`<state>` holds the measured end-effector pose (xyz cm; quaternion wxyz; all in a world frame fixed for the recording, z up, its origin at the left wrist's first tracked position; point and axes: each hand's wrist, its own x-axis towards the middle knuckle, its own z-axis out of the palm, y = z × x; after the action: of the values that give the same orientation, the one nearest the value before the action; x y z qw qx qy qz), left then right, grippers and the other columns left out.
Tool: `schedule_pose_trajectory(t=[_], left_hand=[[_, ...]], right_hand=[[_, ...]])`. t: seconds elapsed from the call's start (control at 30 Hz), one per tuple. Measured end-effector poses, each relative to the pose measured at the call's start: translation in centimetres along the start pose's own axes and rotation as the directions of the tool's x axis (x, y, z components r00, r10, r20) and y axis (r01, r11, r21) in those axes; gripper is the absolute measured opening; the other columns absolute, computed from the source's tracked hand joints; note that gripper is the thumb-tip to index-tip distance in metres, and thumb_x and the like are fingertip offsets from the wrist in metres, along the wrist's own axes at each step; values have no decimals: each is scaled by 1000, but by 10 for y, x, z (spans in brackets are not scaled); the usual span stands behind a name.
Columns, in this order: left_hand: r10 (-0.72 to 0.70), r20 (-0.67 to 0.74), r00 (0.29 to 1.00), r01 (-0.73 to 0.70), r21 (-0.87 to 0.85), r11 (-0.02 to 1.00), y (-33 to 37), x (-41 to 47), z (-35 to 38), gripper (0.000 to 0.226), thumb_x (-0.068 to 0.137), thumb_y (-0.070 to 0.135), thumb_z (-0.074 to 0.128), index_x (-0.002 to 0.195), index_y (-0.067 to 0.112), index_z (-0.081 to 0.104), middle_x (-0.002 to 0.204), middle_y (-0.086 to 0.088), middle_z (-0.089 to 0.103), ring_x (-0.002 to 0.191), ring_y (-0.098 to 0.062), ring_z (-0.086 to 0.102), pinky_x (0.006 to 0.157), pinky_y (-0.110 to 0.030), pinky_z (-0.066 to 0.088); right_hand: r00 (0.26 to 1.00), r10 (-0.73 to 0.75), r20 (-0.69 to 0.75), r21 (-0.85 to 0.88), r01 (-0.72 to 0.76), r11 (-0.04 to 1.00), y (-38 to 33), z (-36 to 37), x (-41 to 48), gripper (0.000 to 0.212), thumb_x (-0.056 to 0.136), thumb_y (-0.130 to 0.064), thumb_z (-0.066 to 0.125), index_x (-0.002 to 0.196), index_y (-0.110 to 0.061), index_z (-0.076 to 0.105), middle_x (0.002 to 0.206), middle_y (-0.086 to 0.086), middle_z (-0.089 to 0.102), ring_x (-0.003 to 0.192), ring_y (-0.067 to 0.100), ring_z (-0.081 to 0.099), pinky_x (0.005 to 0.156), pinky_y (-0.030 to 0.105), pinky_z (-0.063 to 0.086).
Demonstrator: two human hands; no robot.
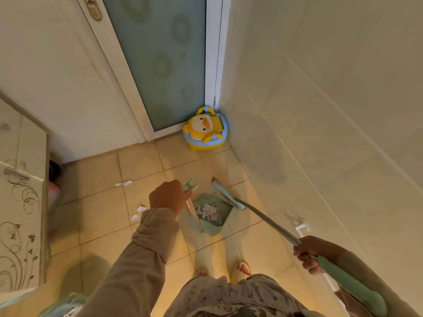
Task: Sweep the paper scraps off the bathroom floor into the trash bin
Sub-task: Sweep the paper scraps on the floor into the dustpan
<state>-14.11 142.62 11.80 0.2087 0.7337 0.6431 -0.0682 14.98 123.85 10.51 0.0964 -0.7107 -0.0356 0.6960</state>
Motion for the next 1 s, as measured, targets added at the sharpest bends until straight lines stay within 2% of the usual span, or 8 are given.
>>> schedule_pose_trajectory(t=[0.13,0.27,0.33,0.47,0.63,0.77,0.87,1.0], left_hand=[[-88,-40,995,84,-87,993,-38,-19,4,42,89,47,51,91,8,65,75,-3,60,74,-24,60,63,-28,40],[-211,-31,977,201,-200,959,-71,-41,14,43,87,53,52,90,12,66,81,-4,64,77,-24,63,67,-29,45],[-278,-50,959,256,-258,932,-79,-51,19,41,87,51,53,83,12,64,72,-1,59,68,-20,58,63,-26,40],[-383,-47,922,335,-394,856,-81,-60,33,43,88,44,58,55,22,40,50,7,41,47,-11,38,54,-25,35],[-580,25,815,505,-521,688,-62,-68,42,42,88,44,57,54,25,42,49,8,44,46,-11,41,46,-22,32],[-735,21,678,621,-550,558,-27,-75,44,45,89,43,57,52,26,39,50,8,42,49,-10,40,44,-21,27],[-812,41,582,678,-575,457,-3,-77,49,36,90,45,54,63,23,47,56,5,45,58,-16,48,54,-24,37],[-893,40,448,751,-559,351,20,-84,52,35,89,48,53,67,21,52,55,5,47,58,-18,49,53,-24,33]], right_hand=[[999,-34,2,-23,34,999,-17,12,4,50,90,2,43,41,-8,39,29,5,36,18,12,36,30,9,31],[999,-39,0,-103,39,994,-46,21,13,47,91,3,40,46,-9,37,27,5,34,16,12,33,30,8,29],[999,-32,8,-147,32,989,-65,24,18,46,90,3,40,47,-9,37,27,6,33,16,12,32,30,8,28],[1000,-22,5,-316,23,948,-113,26,32,46,90,3,38,46,-10,33,28,3,31,17,10,30,31,7,25],[998,-38,51,-631,61,773,-192,28,48,45,90,3,39,48,-11,33,28,2,31,17,9,31,32,9,26],[993,-13,118,-747,97,657,-251,26,54,48,91,4,37,46,-11,32,24,2,30,17,9,31,33,7,24],[988,-31,150,-830,143,539,-286,27,57,47,91,5,37,47,-11,32,23,0,30,16,9,31,31,6,25],[976,-58,211,-927,219,305,-323,45,66,48,90,5,39,46,-12,33,22,0,31,16,9,32,32,7,27]])
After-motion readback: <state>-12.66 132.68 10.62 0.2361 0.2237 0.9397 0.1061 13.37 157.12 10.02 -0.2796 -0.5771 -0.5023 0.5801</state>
